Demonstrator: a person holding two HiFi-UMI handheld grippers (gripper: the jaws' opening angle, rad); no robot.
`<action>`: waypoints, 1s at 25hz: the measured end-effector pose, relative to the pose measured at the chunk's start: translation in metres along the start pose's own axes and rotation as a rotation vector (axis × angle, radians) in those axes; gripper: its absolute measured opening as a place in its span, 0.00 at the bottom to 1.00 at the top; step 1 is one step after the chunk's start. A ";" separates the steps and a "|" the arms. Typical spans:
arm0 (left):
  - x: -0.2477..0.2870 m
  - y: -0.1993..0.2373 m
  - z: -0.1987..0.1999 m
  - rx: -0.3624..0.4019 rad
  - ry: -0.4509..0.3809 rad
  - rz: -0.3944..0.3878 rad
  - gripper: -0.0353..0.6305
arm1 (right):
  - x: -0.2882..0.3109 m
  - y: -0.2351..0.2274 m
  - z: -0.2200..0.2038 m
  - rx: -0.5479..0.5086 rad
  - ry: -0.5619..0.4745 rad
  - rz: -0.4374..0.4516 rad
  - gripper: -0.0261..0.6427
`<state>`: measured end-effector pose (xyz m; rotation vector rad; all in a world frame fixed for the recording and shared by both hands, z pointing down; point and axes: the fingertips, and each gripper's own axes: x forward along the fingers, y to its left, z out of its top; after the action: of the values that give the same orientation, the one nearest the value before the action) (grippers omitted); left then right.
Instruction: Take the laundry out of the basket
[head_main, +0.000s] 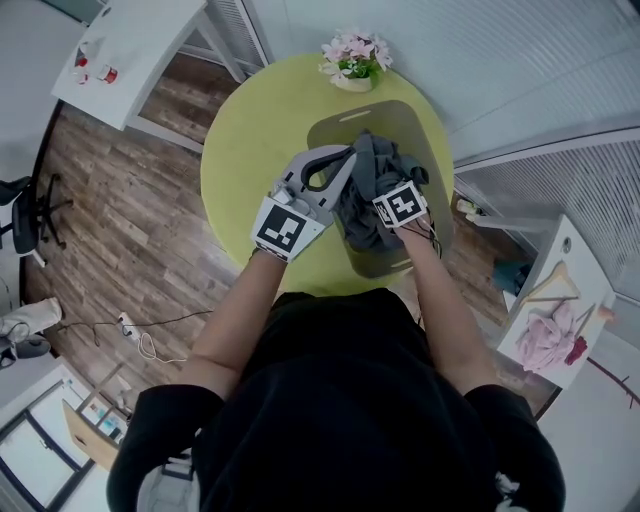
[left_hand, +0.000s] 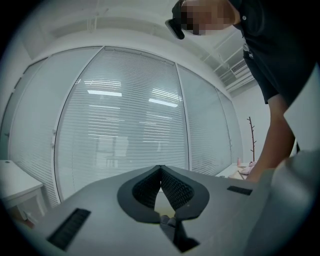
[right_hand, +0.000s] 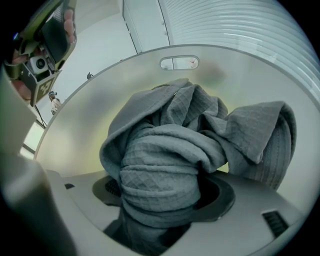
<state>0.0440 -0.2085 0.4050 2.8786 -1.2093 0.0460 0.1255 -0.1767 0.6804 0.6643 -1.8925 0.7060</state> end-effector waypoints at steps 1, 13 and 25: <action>-0.002 -0.001 0.000 -0.002 -0.002 0.001 0.07 | -0.004 0.001 0.001 -0.009 -0.005 0.002 0.58; -0.023 -0.018 0.002 0.036 0.021 -0.017 0.07 | -0.055 0.027 0.013 -0.148 -0.025 -0.013 0.58; -0.035 -0.046 0.023 0.068 -0.009 -0.054 0.07 | -0.104 0.045 0.016 -0.288 -0.037 -0.059 0.59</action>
<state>0.0523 -0.1518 0.3810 2.9714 -1.1525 0.0754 0.1235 -0.1432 0.5710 0.5494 -1.9515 0.3751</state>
